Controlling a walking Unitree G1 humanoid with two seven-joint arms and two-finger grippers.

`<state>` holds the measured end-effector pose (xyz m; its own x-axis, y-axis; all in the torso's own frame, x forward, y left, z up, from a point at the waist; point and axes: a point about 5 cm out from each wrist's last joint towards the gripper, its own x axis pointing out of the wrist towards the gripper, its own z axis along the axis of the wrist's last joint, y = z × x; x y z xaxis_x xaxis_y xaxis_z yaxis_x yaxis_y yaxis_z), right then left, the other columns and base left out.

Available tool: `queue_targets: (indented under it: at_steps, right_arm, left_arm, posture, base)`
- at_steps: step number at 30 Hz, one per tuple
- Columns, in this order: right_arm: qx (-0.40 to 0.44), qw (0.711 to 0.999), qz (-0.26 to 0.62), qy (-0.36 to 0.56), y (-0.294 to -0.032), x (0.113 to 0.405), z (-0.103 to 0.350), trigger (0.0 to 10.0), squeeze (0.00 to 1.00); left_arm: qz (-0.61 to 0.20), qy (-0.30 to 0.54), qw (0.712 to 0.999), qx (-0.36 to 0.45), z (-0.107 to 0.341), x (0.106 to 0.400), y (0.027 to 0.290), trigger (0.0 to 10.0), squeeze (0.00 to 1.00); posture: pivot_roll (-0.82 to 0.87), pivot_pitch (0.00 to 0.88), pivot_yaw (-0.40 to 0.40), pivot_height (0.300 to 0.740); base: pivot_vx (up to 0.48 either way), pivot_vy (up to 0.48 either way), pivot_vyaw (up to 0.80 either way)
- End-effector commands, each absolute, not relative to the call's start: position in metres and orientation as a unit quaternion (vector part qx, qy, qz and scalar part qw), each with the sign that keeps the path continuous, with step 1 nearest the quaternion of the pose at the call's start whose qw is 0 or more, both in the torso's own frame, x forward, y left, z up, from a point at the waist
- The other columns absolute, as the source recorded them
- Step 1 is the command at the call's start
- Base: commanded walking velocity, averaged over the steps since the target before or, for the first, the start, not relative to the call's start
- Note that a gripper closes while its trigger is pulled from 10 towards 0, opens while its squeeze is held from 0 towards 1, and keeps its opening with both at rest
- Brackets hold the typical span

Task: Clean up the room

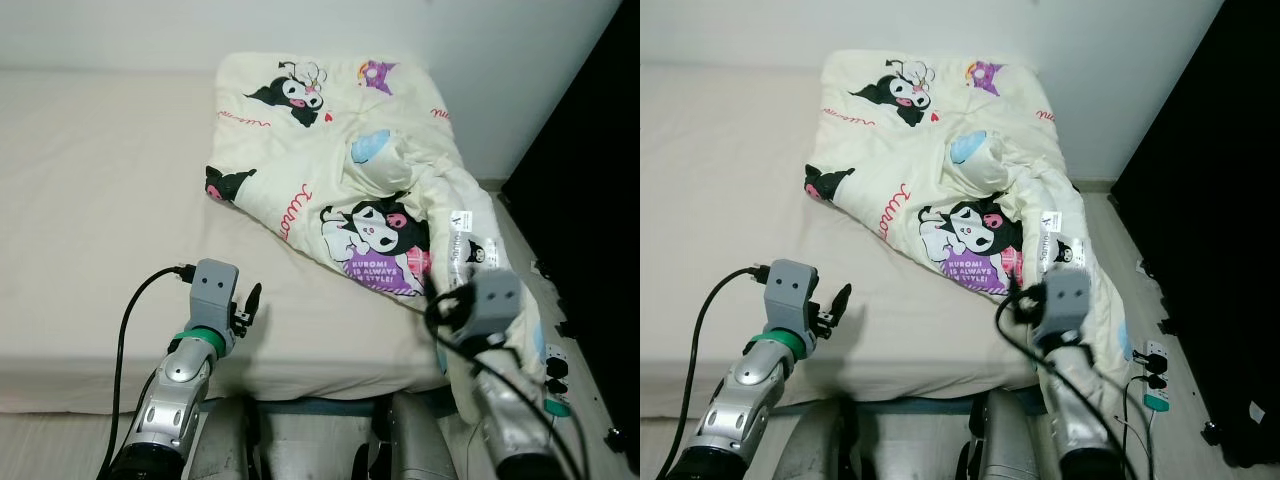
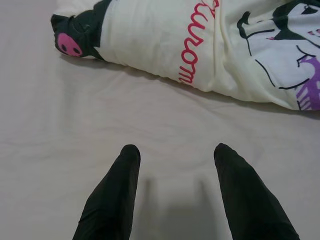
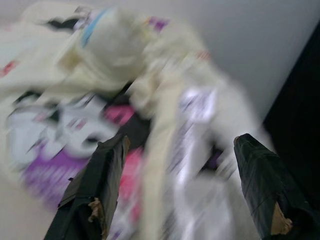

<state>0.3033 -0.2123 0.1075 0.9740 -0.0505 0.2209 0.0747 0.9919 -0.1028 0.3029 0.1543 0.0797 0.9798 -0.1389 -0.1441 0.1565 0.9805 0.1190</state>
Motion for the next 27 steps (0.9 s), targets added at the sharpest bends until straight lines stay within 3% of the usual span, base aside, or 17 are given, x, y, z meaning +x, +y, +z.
queue_targets:
  at_steps: [1, 3, 6, 10, 11, 19, 27]
  right_arm:
    - [-0.042, 0.99, -0.058, -0.122, -0.223, 0.303, 0.113, 10.0, 1.0]
    - [-0.042, 0.99, -0.058, -0.122, -0.223, 0.303, 0.113, 10.0, 1.0]
    - [0.013, 0.988, -0.09, -0.121, -0.249, 0.31, 0.122, 10.0, 1.0]
    - [0.036, 0.99, -0.083, -0.107, -0.252, 0.314, 0.12, 10.0, 1.0]
    - [0.055, 0.992, -0.064, -0.094, -0.252, 0.319, 0.119, 10.0, 0.0]
    - [0.077, 0.994, -0.035, -0.063, -0.253, 0.336, 0.123, 10.0, 0.0]
    - [0.043, 0.999, 0.004, -0.017, -0.241, 0.354, 0.124, 10.0, 0.0]
  left_arm:
    - [-0.078, 0.082, 0.991, 0.071, 0.074, 0.299, 0.155, 10.0, 0.0]
    - [-0.078, 0.082, 0.991, 0.071, 0.074, 0.299, 0.155, 10.0, 0.0]
    - [-0.078, 0.08, 0.991, 0.072, 0.076, 0.3, 0.154, 10.0, 0.0]
    - [-0.078, 0.08, 0.991, 0.072, 0.077, 0.3, 0.154, 10.0, 0.0]
    - [-0.078, 0.079, 0.991, 0.072, 0.077, 0.3, 0.154, 10.0, 0.0]
    - [-0.076, 0.078, 0.991, 0.072, 0.079, 0.299, 0.155, 10.0, 0.0]
    - [-0.073, 0.078, 0.992, 0.074, 0.081, 0.296, 0.158, 10.0, 0.0]
  posture:
    - [0.05, 0.097, 0.033, 0.6]
    - [0.05, 0.097, 0.033, 0.6]
    - [0.06, 0.104, 0.034, 0.6]
    - [0.06, 0.112, 0.037, 0.6]
    - [0.07, 0.114, 0.038, 0.6]
    - [0.08, 0.125, 0.04, 0.6]
    - [0.11, 0.141, 0.035, 0.6]
  base:
    - [0.0, 0.0, 0.0]
    - [0.0, 0.0, 0.0]
    - [0.0, 0.0, 0.0]
    - [0.0, 0.0, 0.0]
    - [0.0, 0.0, 0.0]
    - [0.0, 0.0, 0.0]
    - [0.0, 0.0, 0.0]
